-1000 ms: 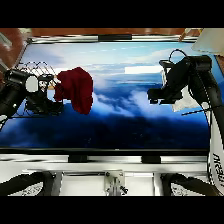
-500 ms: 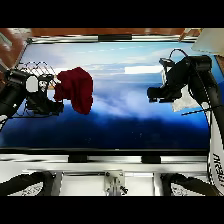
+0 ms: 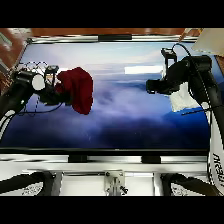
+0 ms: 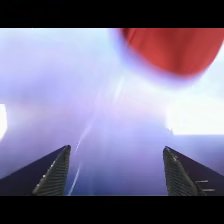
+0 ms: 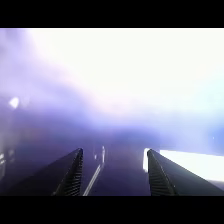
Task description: Fold the shirts.
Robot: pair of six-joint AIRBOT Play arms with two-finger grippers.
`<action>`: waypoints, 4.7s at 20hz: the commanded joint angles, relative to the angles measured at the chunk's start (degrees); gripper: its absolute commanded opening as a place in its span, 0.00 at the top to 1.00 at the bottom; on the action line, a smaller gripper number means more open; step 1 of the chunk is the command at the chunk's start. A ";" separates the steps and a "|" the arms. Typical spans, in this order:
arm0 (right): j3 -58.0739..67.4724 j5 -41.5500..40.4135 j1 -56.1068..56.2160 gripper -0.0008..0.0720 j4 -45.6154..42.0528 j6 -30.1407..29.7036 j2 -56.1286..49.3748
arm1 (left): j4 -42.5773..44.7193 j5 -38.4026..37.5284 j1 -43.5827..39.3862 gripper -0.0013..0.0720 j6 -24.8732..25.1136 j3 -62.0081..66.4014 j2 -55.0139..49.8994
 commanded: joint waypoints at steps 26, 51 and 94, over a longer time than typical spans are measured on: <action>9.09 2.19 0.04 0.26 -5.66 -2.67 19.34 | -2.25 5.62 -10.19 0.94 6.21 33.68 11.54; -27.43 -5.09 0.02 0.13 15.54 -3.23 14.32 | -22.60 3.69 18.56 0.04 10.86 -21.73 10.38; 2.56 14.25 9.62 0.86 -0.94 -9.14 22.40 | -34.86 22.40 15.58 0.94 29.03 10.58 26.43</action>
